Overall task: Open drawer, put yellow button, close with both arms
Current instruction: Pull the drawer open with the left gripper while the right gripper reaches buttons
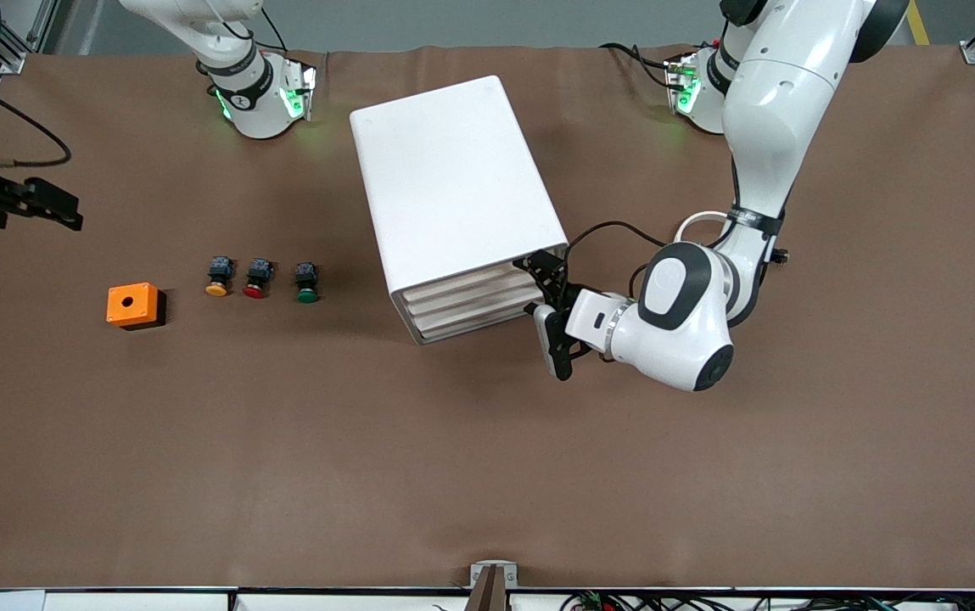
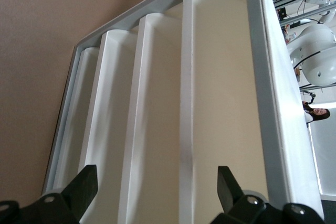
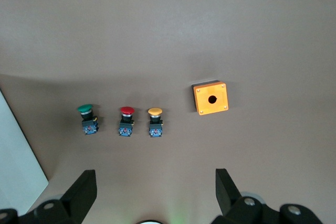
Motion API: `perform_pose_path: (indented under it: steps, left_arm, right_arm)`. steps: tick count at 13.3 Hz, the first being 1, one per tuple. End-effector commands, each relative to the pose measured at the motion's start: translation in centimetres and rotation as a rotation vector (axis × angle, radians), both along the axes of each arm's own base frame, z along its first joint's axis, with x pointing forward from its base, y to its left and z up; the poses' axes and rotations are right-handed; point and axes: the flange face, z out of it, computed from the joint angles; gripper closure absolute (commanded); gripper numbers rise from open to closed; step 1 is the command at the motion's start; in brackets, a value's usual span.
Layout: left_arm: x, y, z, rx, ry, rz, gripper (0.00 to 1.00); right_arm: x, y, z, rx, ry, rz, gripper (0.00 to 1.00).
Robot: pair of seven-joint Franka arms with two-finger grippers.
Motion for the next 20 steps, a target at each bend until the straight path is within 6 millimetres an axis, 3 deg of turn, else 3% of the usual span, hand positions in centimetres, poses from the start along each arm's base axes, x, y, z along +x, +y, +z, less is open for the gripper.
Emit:
perform_pose_path:
  steps: [1, 4, 6, 8, 10, 11, 14, 17, 20]
  left_arm:
    - [0.3, -0.7, 0.0, -0.061, -0.040, -0.030, 0.00]
    - [0.5, -0.6, 0.1, -0.109, -0.030, -0.016, 0.00]
    - [0.4, -0.8, 0.0, -0.109, -0.029, -0.017, 0.00]
    - [0.3, -0.7, -0.1, -0.109, -0.026, -0.018, 0.19]
    - [0.1, -1.1, -0.3, -0.108, -0.022, -0.025, 0.43]
    - [0.0, -1.2, -0.3, -0.106, -0.022, -0.027, 0.50]
    - [-0.3, -1.6, -1.0, -0.104, -0.009, -0.030, 0.58]
    - [-0.4, -1.7, -1.0, -0.091, -0.008, -0.038, 0.81]
    - [-0.5, -1.4, -0.6, -0.055, -0.022, -0.058, 0.96]
  right_arm:
    - [0.7, -0.2, 0.1, -0.005, 0.005, 0.002, 0.00]
    - [0.7, 0.0, -0.2, 0.003, 0.005, 0.004, 0.00]
    - [0.8, 0.8, -2.4, 0.036, 0.026, -0.001, 0.00]
    - [1.0, 1.6, -5.4, 0.060, 0.024, 0.001, 0.00]
    - [1.5, 2.6, -7.2, 0.061, 0.027, 0.021, 0.00]
    - [1.7, 2.9, -7.8, 0.061, 0.026, 0.025, 0.00]
    - [1.2, 2.9, -12.1, 0.061, 0.017, 0.027, 0.00]
    - [-0.4, 3.1, -17.0, 0.060, 0.020, 0.033, 0.00]
    - [-2.4, 3.0, -20.2, 0.058, -0.004, 0.044, 0.00]
